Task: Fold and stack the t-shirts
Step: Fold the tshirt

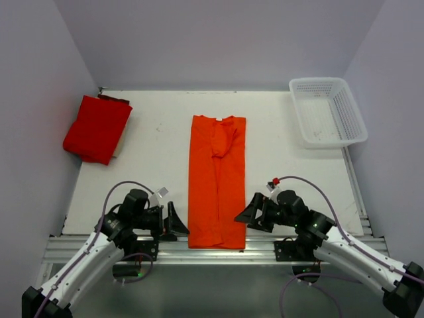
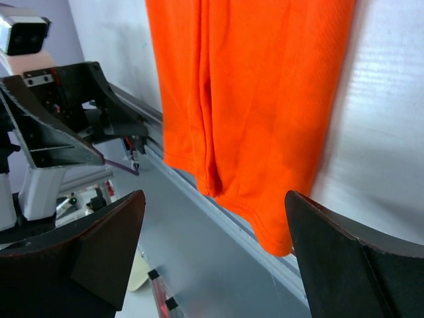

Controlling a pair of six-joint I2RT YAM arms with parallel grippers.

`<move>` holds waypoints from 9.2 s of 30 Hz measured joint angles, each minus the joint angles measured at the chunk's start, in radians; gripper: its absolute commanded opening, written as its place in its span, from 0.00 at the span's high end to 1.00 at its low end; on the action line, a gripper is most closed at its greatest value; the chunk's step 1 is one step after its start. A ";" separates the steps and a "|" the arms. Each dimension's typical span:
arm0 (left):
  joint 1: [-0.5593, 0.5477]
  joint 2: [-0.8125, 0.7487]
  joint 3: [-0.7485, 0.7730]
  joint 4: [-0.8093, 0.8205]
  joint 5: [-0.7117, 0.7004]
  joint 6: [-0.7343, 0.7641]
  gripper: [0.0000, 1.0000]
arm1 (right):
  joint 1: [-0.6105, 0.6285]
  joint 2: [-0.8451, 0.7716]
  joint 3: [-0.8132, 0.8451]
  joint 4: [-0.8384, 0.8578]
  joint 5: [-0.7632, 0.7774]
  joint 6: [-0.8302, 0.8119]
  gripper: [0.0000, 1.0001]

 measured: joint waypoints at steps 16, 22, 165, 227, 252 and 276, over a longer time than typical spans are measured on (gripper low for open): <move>-0.279 0.487 -0.008 0.327 0.043 -0.056 0.20 | 0.129 0.274 0.055 -0.076 -0.034 0.040 0.13; -0.312 0.603 0.003 0.431 0.036 -0.056 0.31 | 0.151 0.270 0.055 -0.076 -0.031 0.056 0.19; -0.154 1.012 0.473 0.764 -0.805 0.326 1.00 | 0.007 1.054 0.756 -0.058 0.652 -0.571 1.00; 0.283 1.299 0.356 1.159 0.133 0.259 0.00 | -0.322 0.993 0.459 0.283 0.183 -0.389 0.21; 0.282 1.444 0.281 1.353 0.187 0.169 0.76 | -0.324 1.048 0.335 0.510 0.135 -0.266 0.97; 0.072 0.795 0.094 1.082 0.034 0.098 1.00 | -0.252 0.503 0.251 0.245 0.043 -0.433 1.00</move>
